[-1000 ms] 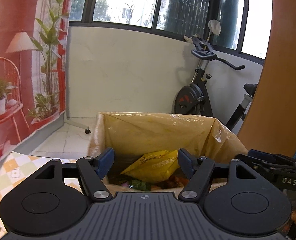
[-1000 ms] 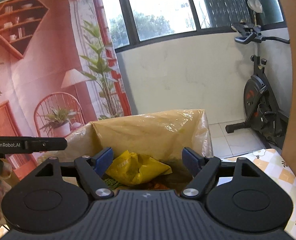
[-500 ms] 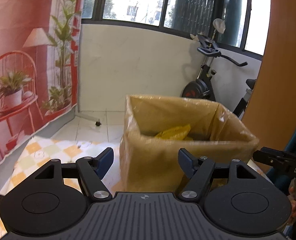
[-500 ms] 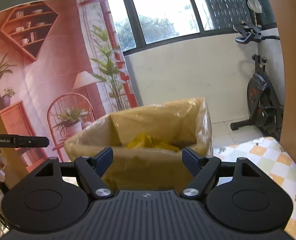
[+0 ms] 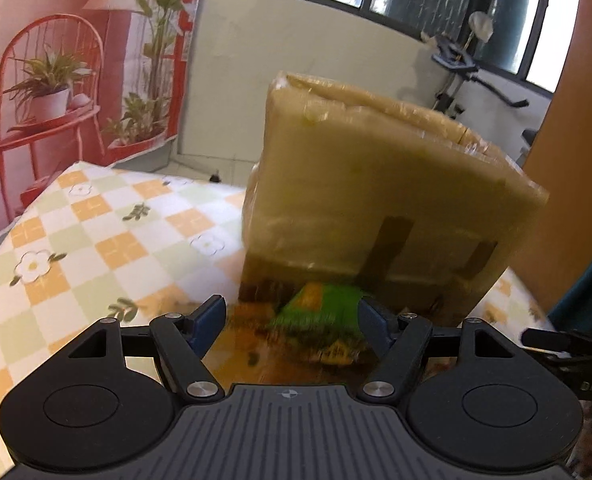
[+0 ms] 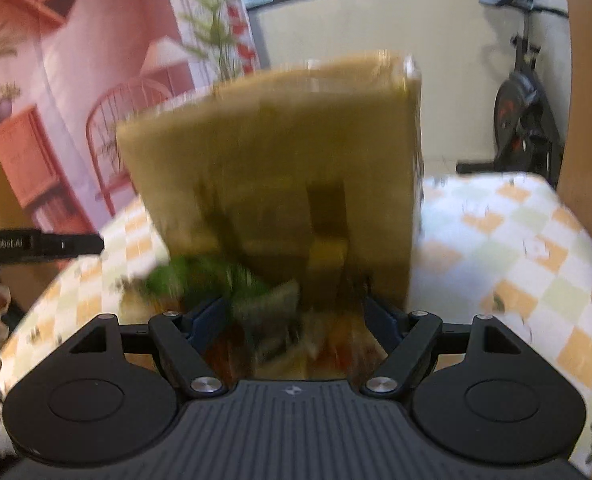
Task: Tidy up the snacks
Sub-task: 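Withdraw both tools from the box and move toward the remaining snacks, then grasp the green chip bag with the left tool while the right grasps another orange bag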
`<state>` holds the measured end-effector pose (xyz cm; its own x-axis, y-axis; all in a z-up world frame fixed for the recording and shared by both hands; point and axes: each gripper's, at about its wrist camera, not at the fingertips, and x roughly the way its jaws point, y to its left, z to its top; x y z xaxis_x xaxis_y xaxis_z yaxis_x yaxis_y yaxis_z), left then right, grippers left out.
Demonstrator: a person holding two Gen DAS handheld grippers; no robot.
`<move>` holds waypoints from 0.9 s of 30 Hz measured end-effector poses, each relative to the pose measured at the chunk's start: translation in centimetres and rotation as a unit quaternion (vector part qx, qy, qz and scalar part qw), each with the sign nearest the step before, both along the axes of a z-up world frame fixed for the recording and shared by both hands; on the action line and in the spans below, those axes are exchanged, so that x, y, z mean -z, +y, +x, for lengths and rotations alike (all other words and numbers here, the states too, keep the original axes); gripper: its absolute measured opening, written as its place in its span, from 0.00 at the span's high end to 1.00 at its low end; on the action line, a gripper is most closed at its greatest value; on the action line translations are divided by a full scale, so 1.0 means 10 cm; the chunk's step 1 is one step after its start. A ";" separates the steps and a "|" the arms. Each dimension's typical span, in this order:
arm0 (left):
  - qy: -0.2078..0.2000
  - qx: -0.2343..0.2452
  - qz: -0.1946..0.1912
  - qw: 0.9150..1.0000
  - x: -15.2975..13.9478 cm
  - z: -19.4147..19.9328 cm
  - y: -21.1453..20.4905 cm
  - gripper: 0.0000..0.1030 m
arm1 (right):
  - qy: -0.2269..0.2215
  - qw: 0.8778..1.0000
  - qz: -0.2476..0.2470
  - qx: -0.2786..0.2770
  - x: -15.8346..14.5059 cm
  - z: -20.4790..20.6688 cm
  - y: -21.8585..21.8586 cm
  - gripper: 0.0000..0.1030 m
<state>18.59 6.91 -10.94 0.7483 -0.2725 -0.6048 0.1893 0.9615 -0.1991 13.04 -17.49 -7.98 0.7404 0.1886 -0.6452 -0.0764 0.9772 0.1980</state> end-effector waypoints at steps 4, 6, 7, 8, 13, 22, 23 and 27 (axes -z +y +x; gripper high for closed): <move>0.007 -0.007 -0.013 1.000 0.09 -0.07 0.05 0.27 | 0.034 0.999 0.000 0.012 0.13 -0.13 -0.05 0.16; 0.011 -0.008 -0.016 1.000 0.13 -0.12 0.02 0.27 | 0.056 0.998 0.012 0.020 0.19 -0.18 -0.08 0.15; 0.012 -0.008 -0.016 1.000 0.15 -0.13 0.00 0.27 | 0.068 0.997 0.018 0.023 0.22 -0.20 -0.09 0.15; 0.013 -0.007 -0.015 1.000 0.15 -0.12 -0.03 0.27 | 0.079 0.996 0.023 0.025 0.24 -0.21 -0.10 0.15; 0.021 0.010 -0.016 1.000 0.19 -0.17 -0.13 0.27 | 0.105 0.994 0.033 0.024 0.32 -0.24 -0.09 0.14; 0.030 0.015 -0.012 0.999 0.25 -0.21 -0.17 0.27 | 0.133 0.991 0.009 0.006 0.53 -0.25 0.04 0.09; 0.031 0.016 -0.012 0.999 0.24 -0.20 -0.17 0.27 | 0.132 0.991 0.007 0.005 0.54 -0.25 0.04 0.08; 0.035 0.016 -0.014 0.999 0.25 -0.20 -0.19 0.27 | 0.121 0.993 -0.007 -0.010 0.58 -0.24 0.08 0.07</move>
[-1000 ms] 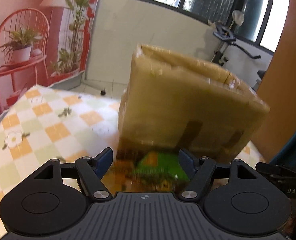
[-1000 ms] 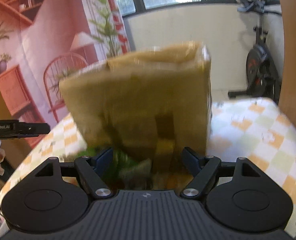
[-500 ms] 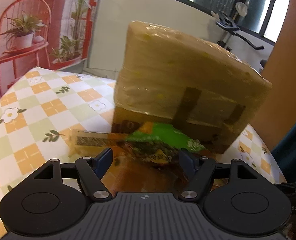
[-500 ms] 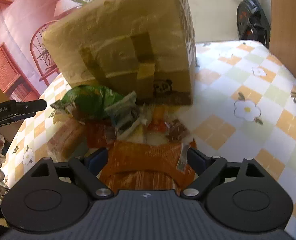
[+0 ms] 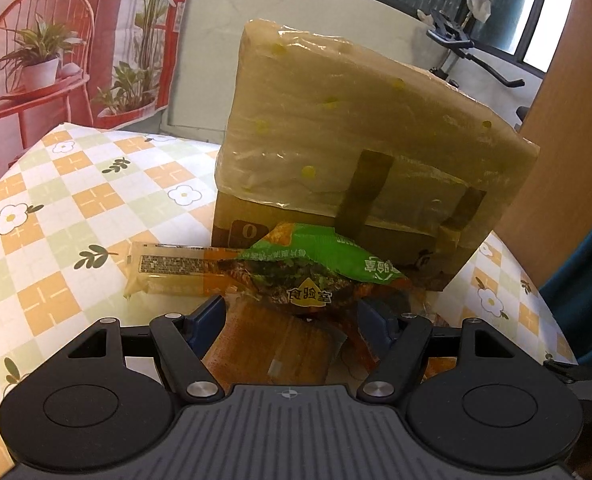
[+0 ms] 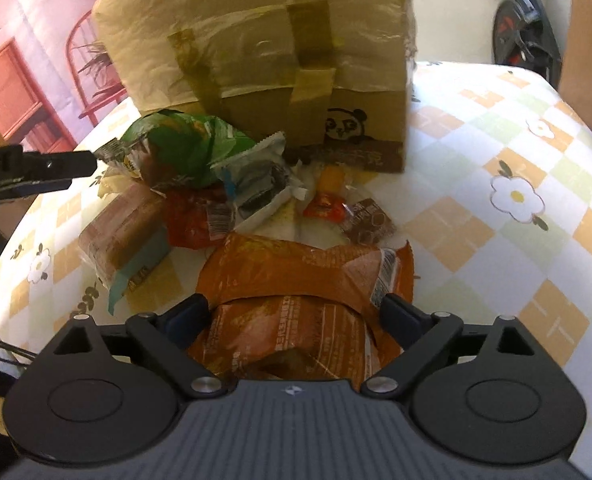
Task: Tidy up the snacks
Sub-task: 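Grasp the green chip bag with the left tool while the right grasps another orange bag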
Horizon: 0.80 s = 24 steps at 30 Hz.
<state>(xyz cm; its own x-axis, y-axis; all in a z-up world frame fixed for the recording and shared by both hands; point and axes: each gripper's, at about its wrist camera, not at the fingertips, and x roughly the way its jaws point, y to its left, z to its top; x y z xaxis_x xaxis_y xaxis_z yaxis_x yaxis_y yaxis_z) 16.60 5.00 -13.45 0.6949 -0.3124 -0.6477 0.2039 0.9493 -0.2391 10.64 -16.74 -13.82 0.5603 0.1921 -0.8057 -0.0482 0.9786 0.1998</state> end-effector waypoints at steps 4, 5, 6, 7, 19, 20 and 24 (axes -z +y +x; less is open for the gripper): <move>0.006 -0.003 -0.005 1.000 0.02 0.01 0.00 0.27 | -0.025 1.000 0.001 -0.008 0.06 -0.02 0.00 0.07; 0.008 -0.004 -0.005 1.000 0.02 0.02 0.00 0.27 | -0.030 1.000 0.002 -0.008 0.07 -0.03 -0.01 0.07; 0.010 -0.005 -0.007 1.000 0.02 0.02 0.00 0.27 | -0.034 0.999 0.002 -0.009 0.07 -0.03 -0.01 0.07; 0.011 -0.006 -0.008 1.000 0.03 0.02 0.00 0.27 | -0.036 0.999 -0.002 -0.010 0.07 -0.04 0.01 0.07; 0.011 -0.009 -0.009 1.000 0.01 0.03 -0.03 0.27 | -0.056 0.998 -0.003 -0.023 -0.02 -0.08 0.00 0.23; 0.011 -0.009 -0.009 1.000 0.01 0.02 -0.03 0.27 | -0.057 0.998 0.000 -0.024 -0.03 -0.08 -0.01 0.24; 0.012 -0.009 -0.010 1.000 0.01 0.02 -0.03 0.27 | -0.066 0.997 0.008 -0.025 -0.09 -0.13 -0.04 0.25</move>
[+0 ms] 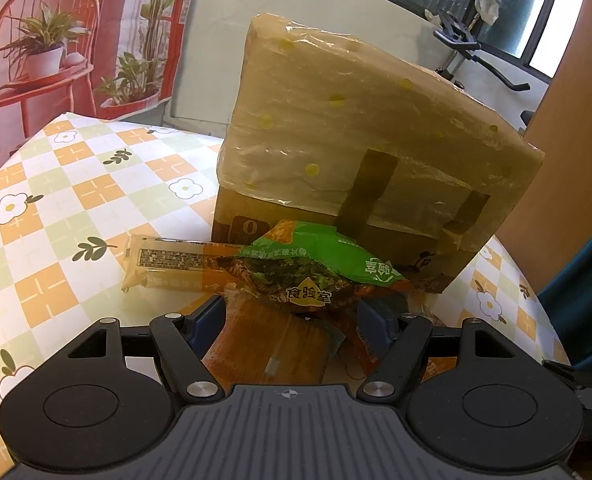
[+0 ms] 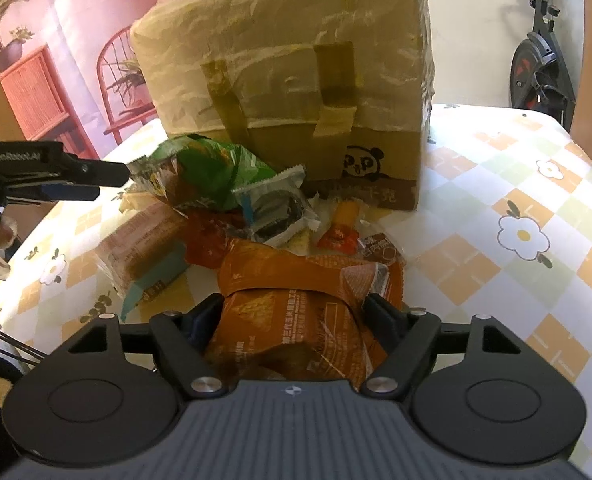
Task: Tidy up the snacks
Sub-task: 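Grasp the green chip bag with the left tool while the right grasps another orange bag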
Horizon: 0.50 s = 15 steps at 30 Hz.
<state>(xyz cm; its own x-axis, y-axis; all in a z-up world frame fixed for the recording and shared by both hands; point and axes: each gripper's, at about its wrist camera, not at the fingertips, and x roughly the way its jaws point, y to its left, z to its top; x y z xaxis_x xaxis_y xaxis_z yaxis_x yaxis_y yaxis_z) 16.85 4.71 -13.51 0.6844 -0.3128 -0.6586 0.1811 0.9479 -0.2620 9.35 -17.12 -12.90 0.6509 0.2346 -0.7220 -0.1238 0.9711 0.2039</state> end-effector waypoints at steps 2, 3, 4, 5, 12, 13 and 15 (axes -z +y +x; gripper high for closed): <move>0.002 0.002 -0.004 1.000 0.00 0.00 0.00 0.27 | -0.009 1.000 0.011 -0.003 -0.05 -0.02 -0.02 0.25; 0.003 0.003 -0.006 1.000 0.00 0.01 0.00 0.27 | -0.014 1.000 0.018 -0.003 -0.07 -0.03 -0.03 0.25; 0.004 0.005 -0.007 1.000 0.00 0.01 0.00 0.27 | -0.020 0.999 0.027 -0.001 -0.11 -0.04 -0.05 0.25; 0.004 0.006 -0.008 1.000 0.00 0.01 -0.01 0.27 | -0.027 0.999 0.034 0.003 -0.14 -0.05 -0.07 0.25; -0.006 0.013 -0.010 1.000 -0.04 0.06 -0.04 0.26 | -0.087 0.995 -0.004 0.048 -0.18 0.03 -0.25 0.25; -0.008 0.015 -0.008 1.000 -0.05 0.07 -0.05 0.25 | -0.099 0.994 -0.012 0.053 -0.15 0.05 -0.27 0.25; -0.013 0.020 -0.005 1.000 -0.07 0.09 -0.07 0.24 | -0.123 0.990 -0.033 0.055 -0.06 0.07 -0.29 0.25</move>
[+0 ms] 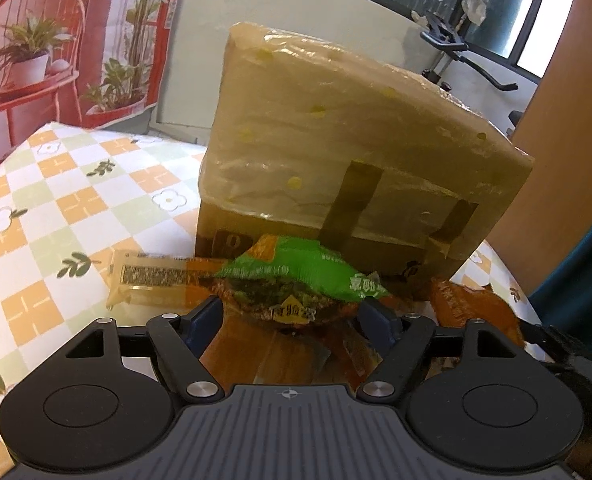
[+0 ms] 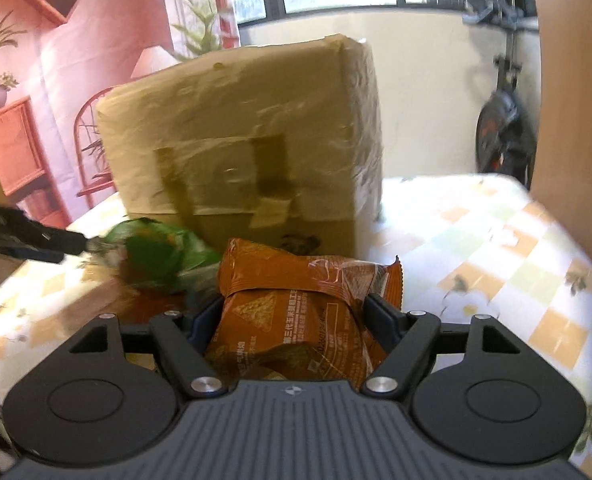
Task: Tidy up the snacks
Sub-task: 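Grasp the green chip bag with the left tool while the right grasps another orange bag, then lift the green bag with the left tool while the right carries the orange bag over the box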
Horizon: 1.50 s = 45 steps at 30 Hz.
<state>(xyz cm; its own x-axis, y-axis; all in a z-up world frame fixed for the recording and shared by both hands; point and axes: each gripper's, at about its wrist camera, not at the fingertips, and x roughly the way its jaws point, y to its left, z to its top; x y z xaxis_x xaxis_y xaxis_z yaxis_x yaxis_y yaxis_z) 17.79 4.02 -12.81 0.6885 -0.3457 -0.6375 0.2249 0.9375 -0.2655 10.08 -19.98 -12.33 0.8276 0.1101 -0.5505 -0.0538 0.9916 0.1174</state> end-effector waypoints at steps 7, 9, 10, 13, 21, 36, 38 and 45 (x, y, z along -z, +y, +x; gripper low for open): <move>-0.005 0.007 -0.002 1.000 -0.03 0.08 -0.03 0.23 | -0.029 0.999 -0.021 0.023 0.37 0.03 -0.06 0.25; -0.003 0.006 -0.003 1.000 -0.02 0.12 -0.03 0.22 | -0.040 0.999 -0.017 0.024 0.40 -0.01 -0.08 0.25; -0.002 0.005 -0.003 1.000 -0.03 0.14 -0.03 0.20 | -0.042 0.999 -0.017 0.023 0.39 -0.02 -0.08 0.25; -0.004 0.007 -0.006 1.000 -0.04 0.23 -0.03 0.17 | -0.044 0.999 -0.009 0.025 0.41 -0.03 -0.10 0.25; 0.036 0.022 -0.018 0.999 0.12 0.64 -0.07 0.14 | -0.047 0.999 -0.011 0.026 0.41 -0.06 -0.11 0.25; 0.075 0.079 -0.012 0.994 0.42 0.67 -0.30 0.13 | -0.048 0.999 -0.008 0.025 0.41 -0.06 -0.10 0.24; 0.082 0.089 -0.002 0.993 0.46 0.65 -0.37 0.18 | -0.048 0.998 -0.007 0.025 0.41 -0.06 -0.10 0.24; 0.051 0.082 -0.004 0.995 0.44 0.47 -0.37 0.25 | -0.048 0.999 -0.006 0.024 0.42 -0.05 -0.10 0.24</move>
